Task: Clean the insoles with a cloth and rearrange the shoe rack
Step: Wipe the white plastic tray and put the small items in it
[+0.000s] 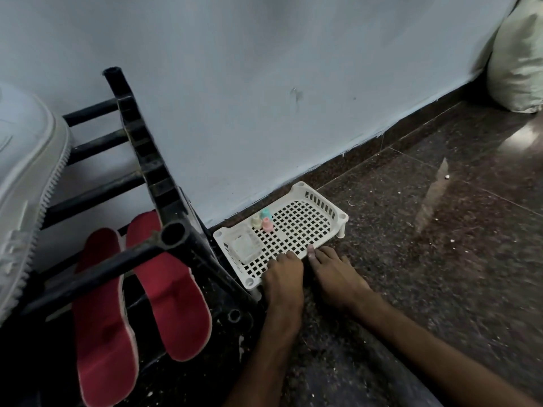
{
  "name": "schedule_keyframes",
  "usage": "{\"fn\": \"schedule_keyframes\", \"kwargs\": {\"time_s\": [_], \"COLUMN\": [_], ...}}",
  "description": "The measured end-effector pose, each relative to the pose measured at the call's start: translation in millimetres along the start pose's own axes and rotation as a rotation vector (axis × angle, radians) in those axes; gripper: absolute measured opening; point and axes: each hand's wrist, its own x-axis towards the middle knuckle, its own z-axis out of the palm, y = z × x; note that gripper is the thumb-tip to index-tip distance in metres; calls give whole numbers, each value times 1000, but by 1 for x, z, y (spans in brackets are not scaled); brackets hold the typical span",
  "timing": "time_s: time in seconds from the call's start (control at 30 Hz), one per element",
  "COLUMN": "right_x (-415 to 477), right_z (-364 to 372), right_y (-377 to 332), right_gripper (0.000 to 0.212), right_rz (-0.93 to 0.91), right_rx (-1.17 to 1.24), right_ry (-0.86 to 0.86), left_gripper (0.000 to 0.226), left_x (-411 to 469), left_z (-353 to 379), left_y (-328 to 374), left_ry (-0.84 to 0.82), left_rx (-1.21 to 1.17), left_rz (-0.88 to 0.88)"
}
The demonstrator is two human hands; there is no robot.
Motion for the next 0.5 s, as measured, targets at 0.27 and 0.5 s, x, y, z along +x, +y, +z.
{"fn": "schedule_keyframes", "kwargs": {"time_s": [0.27, 0.5], "right_x": [-2, -6], "right_z": [1, -6], "right_y": [1, 3], "right_gripper": [74, 77], "right_rz": [4, 17], "right_rx": [4, 2], "right_ry": [8, 3], "left_gripper": [37, 46], "left_x": [-5, -16], "left_z": [8, -9], "left_y": [-5, -3], "left_ry": [-59, -19], "left_rx": [197, 272], "left_rz": [29, 98]}}
